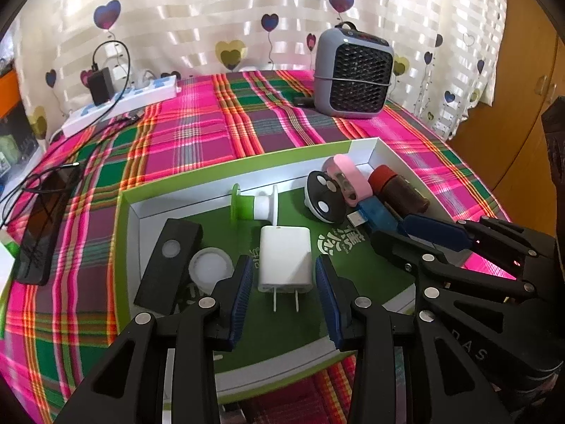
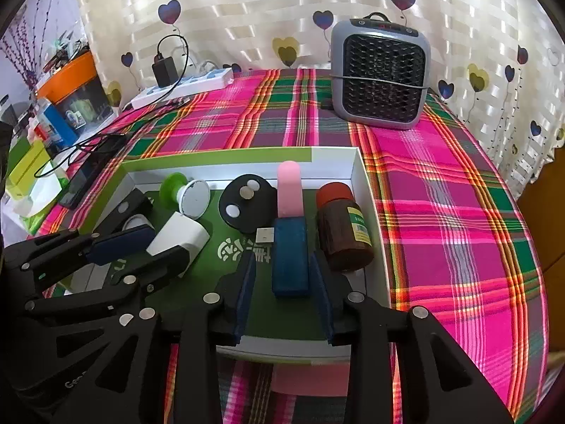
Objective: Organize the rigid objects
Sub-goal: 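Lower the charger into the box and open the left gripper while the right releases the USB stick, then move the left gripper to the silver lighter while the right moves to the pink clip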
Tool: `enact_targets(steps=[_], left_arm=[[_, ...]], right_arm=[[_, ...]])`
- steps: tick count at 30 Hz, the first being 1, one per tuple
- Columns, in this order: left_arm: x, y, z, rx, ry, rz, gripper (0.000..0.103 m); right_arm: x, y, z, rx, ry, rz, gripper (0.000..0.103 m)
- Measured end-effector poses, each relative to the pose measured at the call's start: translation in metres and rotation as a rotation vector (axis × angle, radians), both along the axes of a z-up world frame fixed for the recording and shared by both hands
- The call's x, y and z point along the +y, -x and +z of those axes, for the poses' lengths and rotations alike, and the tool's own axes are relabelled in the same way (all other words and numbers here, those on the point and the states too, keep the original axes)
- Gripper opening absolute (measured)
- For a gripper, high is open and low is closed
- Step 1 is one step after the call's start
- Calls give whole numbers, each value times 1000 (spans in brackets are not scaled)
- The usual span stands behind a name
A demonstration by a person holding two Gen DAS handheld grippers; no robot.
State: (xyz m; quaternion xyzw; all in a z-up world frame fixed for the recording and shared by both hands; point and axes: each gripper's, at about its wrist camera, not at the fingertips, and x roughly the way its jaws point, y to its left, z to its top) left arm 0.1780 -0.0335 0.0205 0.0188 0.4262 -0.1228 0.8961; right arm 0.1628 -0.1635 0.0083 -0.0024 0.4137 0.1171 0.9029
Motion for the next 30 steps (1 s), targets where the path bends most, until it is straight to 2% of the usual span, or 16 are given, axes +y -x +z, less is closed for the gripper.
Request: enact_targets(steps=[19,25,30], left_arm=[[23,48,24,-65,23,32,36],[44,65,21,-63,42,58,36],[61,78,17,-61,53,68,36]], right_arm=[[-15,42,24,-73,-61,-26,37],[-27,61,29,-107,-71,-33,36],[-39,70,25,-98,-88,-51,37]])
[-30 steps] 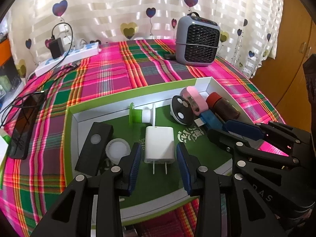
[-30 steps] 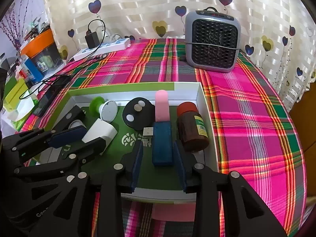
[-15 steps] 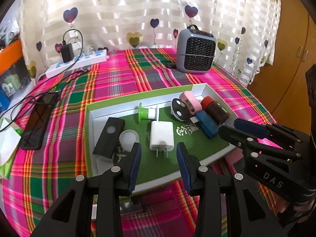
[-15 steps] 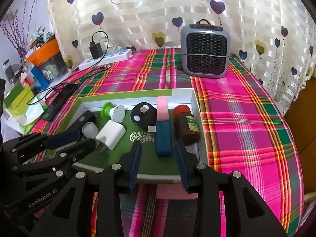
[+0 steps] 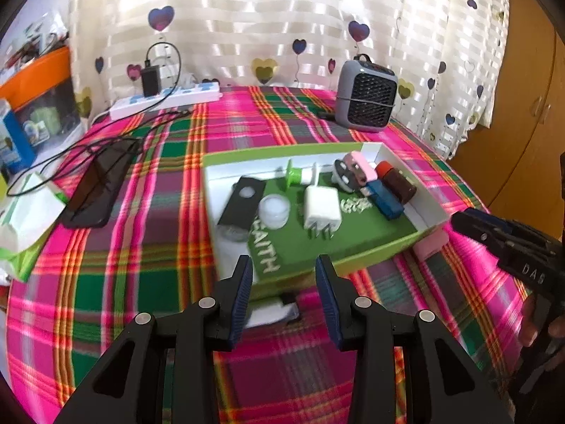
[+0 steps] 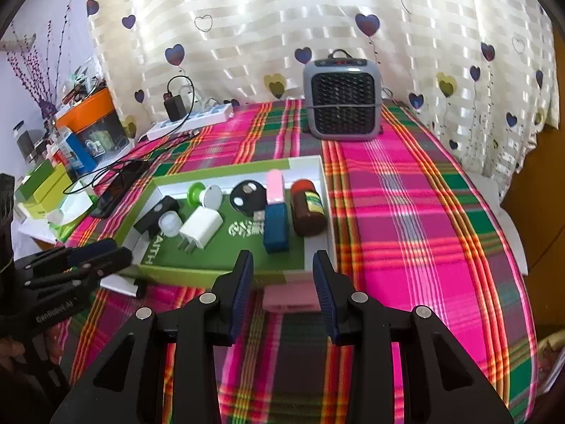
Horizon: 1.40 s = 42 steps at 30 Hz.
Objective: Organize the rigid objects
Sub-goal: 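Move the left gripper to the silver lighter while the right moves to the pink clip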
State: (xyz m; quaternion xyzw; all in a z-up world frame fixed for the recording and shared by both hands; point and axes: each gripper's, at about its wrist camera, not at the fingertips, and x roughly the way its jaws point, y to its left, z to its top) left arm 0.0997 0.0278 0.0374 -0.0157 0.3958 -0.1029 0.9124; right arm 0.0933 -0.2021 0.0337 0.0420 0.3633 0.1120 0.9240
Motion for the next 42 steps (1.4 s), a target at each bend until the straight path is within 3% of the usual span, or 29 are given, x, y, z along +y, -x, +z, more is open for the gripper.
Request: enact_targets(steps=[7,13,18,29,42], left_arm=[[22,17,-3,15,12,9,36],[30,26,-8,24,8,12,36],[43,23,-16,46,24,46,36],[56,15,-32,108,79,61,36],[50,16,-34,111,94,14,36]], right_arm=[[-16,16,-12,20,-41,24,37],[-16,20,-21,32,-10,56,37],[-15,15,-26,40,-24,87,48],[-6,1,-24,10,0,115,48],[16,22,-27,41,17,305,48]])
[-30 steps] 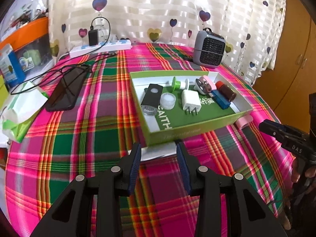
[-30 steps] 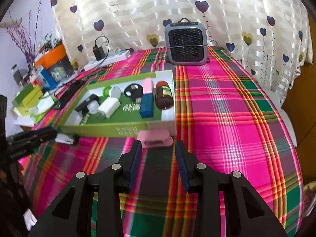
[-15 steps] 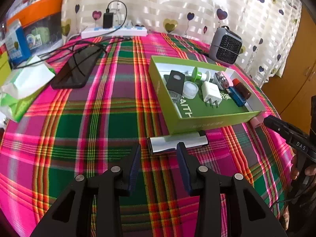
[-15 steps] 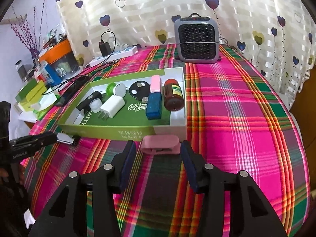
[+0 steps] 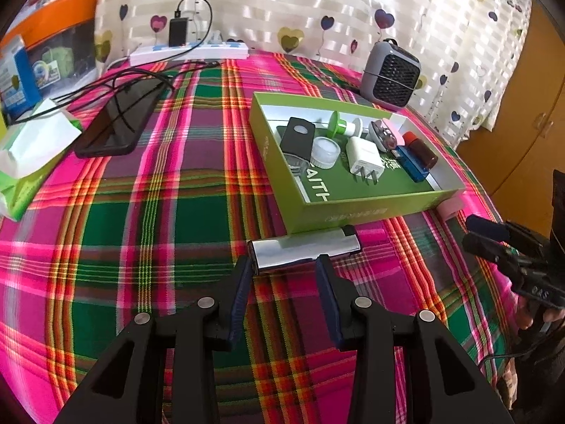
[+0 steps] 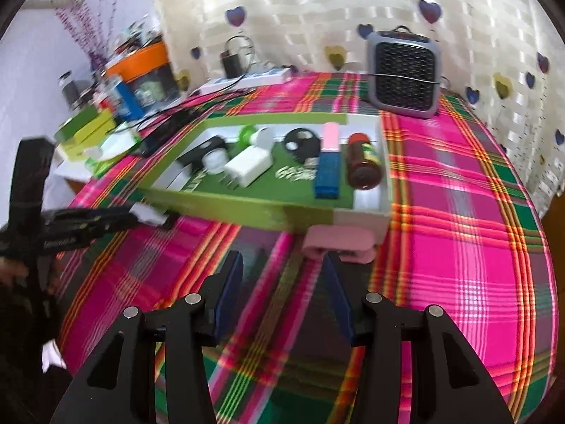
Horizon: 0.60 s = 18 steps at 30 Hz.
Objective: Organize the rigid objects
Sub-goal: 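Move the left gripper to the silver lighter while the right moves to the pink clip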
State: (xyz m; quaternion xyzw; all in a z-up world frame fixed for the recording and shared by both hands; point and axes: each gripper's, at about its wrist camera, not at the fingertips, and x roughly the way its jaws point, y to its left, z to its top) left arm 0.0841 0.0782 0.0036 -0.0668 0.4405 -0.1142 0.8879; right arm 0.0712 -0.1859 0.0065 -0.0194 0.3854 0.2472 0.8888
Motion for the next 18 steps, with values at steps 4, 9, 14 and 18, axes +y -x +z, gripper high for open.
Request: enact_targets(steps=[4,9,14,18], left_arm=[[1,1,1,-5,15,-7,36],[13,-4,1,-7,57,26,36],[9,-9,1,-1,47,10,36],[4,-12,-1,2,38,-10,36]], right_arm=[[0,1,4,-34,17,-6,48],[-14,-11,8,-50,-1,-106,48],[-14,-18,6,-44,-7,-115,48],[-19,-24,8,-50,-9,-136,48]])
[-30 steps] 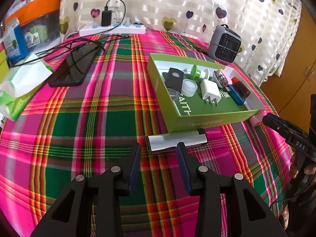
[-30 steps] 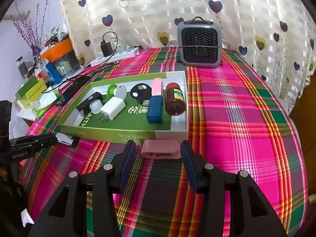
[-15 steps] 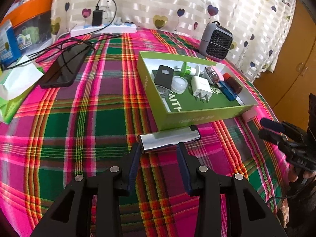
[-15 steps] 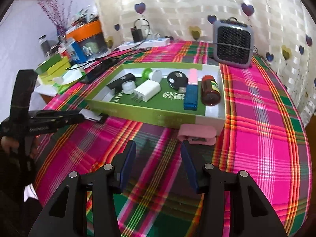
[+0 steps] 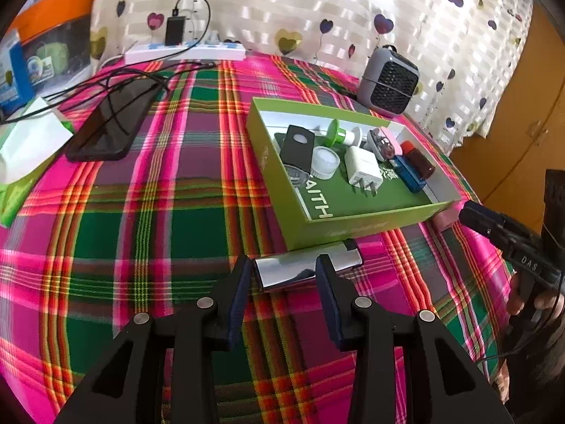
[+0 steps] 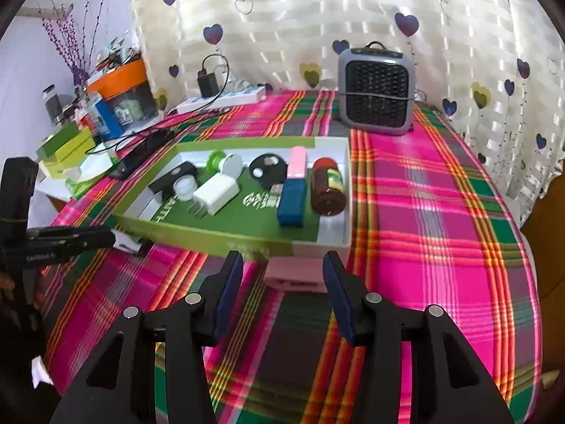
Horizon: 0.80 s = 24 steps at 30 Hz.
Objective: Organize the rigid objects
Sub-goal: 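Move the left gripper to the silver lighter while the right moves to the pink clip, then grasp the pink clip with the right gripper and lift it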
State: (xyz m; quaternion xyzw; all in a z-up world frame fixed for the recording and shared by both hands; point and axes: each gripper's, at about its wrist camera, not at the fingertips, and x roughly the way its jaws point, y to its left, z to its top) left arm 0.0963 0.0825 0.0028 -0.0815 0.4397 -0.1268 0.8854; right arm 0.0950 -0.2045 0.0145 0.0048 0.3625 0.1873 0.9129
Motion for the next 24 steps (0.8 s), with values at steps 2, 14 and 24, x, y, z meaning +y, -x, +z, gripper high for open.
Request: enact_targets(steps=[2,14,24], left_arm=[[0,-1,0,-3,0,-3,36],[1,-1,0,-2,9,-2,36],[2,0,-1,-2,6,4,36]], right_arm=[[-3,-4,-3,21,-12,-2,48],[3,4,-7,75,-64,107,48],[-11,-2,-7,39,-27,-20,48]])
